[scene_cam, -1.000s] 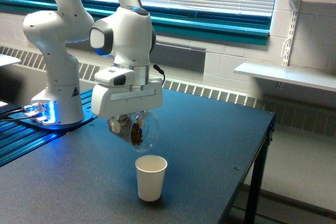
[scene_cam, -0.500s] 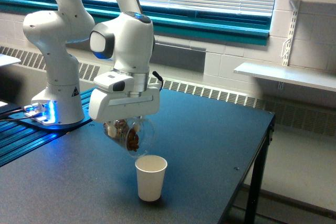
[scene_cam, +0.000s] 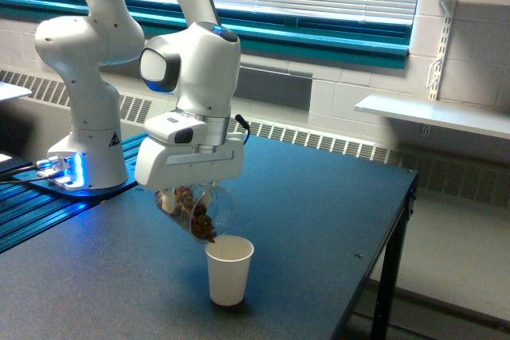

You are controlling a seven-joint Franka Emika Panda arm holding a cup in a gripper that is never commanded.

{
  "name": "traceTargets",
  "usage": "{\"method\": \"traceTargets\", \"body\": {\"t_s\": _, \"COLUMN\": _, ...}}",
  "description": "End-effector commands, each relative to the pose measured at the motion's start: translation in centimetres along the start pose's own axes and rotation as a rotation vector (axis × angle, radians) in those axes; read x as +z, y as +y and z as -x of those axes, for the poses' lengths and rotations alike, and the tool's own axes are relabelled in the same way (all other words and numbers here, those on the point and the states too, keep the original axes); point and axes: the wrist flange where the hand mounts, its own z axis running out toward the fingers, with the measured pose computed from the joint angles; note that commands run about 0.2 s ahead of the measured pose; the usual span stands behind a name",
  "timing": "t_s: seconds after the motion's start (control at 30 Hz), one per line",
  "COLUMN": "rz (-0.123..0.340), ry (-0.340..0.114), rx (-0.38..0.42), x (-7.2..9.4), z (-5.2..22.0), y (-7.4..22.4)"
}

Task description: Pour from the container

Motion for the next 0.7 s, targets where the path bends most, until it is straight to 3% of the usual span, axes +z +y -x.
{"method": "traceTargets", "body": {"t_s": 0.03, "rz": 0.022, "ry": 0.004, "rx": 0.007, "x": -0.2, "z": -0.7, "y": -0.2}}
{"method": "traceTargets", "body": {"t_s": 0.7, "rz": 0.069, "ry": 0.021, "rx": -0.024, "x": -1.1, "z": -2.0, "y": -1.2}}
